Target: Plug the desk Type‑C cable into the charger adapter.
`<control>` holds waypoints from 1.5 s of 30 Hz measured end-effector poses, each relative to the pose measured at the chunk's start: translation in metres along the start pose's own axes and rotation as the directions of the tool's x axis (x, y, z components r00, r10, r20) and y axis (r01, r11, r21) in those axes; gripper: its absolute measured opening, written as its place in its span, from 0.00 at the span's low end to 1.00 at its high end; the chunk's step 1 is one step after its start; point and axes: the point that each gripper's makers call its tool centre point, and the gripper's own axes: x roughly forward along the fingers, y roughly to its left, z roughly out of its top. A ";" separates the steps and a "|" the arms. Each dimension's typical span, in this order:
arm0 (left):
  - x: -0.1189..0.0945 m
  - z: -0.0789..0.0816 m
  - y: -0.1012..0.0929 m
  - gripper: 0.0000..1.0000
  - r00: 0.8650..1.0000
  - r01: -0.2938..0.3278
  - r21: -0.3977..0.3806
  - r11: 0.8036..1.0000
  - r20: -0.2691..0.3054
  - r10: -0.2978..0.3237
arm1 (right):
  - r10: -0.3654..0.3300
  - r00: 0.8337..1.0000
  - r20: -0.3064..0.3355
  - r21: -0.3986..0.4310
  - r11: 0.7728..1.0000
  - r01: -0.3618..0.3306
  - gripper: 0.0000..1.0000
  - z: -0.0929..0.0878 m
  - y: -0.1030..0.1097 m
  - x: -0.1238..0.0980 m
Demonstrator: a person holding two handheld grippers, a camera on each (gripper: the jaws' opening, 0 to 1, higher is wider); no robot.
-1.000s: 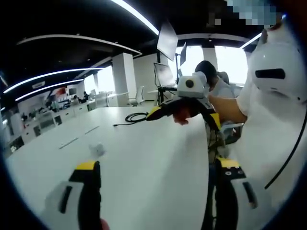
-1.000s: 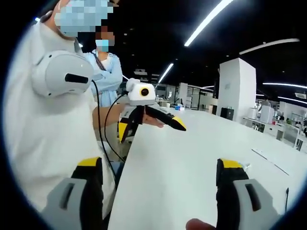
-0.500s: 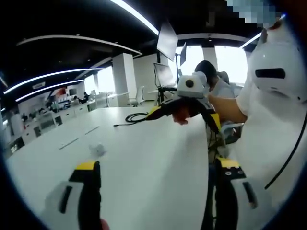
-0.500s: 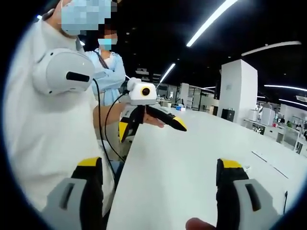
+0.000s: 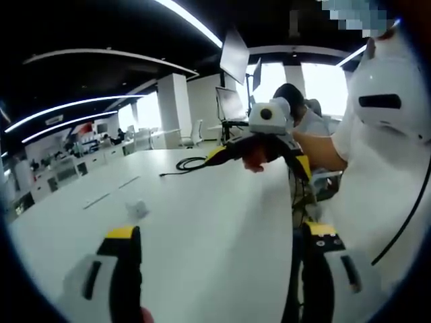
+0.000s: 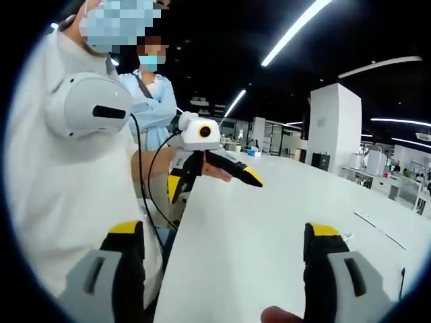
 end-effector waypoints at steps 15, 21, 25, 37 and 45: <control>-0.001 0.000 -0.001 1.00 1.000 -0.005 0.005 1.000 -0.001 0.005 | -0.001 1.000 -0.007 -0.003 1.000 0.001 1.00 0.001 0.004 -0.001; 0.000 0.000 -0.001 1.00 1.000 -0.003 0.010 1.000 -0.008 0.003 | -0.002 1.000 -0.010 -0.004 1.000 0.002 1.00 0.000 0.002 -0.003; 0.001 0.001 0.001 1.00 1.000 -0.003 0.010 1.000 -0.007 0.003 | -0.005 1.000 -0.007 -0.003 1.000 0.005 1.00 0.000 0.000 -0.004; 0.001 0.001 0.004 0.99 1.000 0.000 0.015 1.000 -0.012 0.000 | -0.007 1.000 -0.011 -0.005 1.000 0.007 1.00 0.002 -0.004 -0.002; 0.001 0.001 0.003 1.00 1.000 0.000 0.017 1.000 -0.012 0.000 | -0.007 1.000 -0.003 -0.003 1.000 0.007 1.00 0.003 -0.004 -0.001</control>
